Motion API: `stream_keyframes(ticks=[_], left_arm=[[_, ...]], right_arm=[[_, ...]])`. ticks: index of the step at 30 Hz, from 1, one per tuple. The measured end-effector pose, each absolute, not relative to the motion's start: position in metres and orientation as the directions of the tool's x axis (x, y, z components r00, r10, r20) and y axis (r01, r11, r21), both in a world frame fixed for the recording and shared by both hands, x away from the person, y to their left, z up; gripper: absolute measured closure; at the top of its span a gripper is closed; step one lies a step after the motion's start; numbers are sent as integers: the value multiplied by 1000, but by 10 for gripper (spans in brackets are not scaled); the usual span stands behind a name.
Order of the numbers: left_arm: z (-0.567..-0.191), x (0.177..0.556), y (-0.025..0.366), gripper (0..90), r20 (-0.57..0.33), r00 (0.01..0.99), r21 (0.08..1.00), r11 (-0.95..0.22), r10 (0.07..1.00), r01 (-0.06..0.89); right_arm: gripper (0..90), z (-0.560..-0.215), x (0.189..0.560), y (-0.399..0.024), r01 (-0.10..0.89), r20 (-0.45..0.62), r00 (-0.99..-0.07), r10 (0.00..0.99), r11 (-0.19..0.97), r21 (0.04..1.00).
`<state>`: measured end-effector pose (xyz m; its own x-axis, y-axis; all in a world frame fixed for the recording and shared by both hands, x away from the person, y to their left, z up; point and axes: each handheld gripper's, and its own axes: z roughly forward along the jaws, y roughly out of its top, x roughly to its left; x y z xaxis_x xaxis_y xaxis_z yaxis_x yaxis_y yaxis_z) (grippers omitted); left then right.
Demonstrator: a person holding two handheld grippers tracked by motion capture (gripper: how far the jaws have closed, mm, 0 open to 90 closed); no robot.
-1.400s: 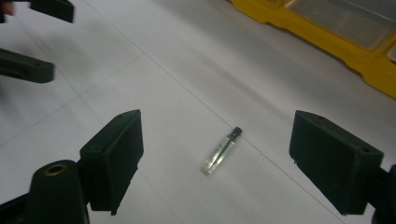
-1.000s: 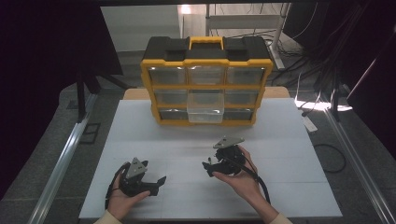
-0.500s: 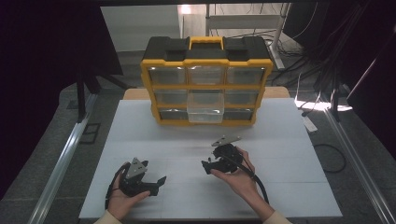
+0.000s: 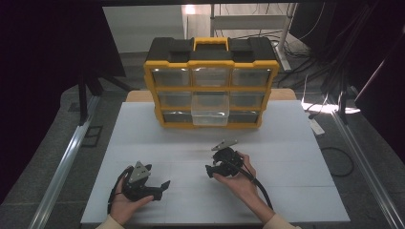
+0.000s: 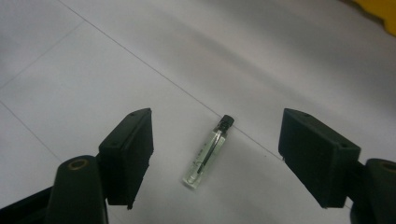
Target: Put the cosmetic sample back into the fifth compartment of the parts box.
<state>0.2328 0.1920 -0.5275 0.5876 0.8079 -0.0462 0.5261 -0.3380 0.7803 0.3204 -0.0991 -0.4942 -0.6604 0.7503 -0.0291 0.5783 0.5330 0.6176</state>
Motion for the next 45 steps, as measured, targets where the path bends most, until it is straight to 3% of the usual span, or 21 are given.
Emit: stream_keyframes(ticks=[30,40,45], left_arm=[[-527,233,192,89,-41,590,781,-342,807,523],[-527,233,193,89,-36,592,780,-347,805,520],[-527,233,193,89,-37,593,780,-348,804,520]], right_arm=[[531,-516,329,-92,620,-31,-659,752,565,545],[768,-514,327,-90,630,-28,-653,757,563,535],[810,-514,326,-89,619,-44,-661,749,578,532]])
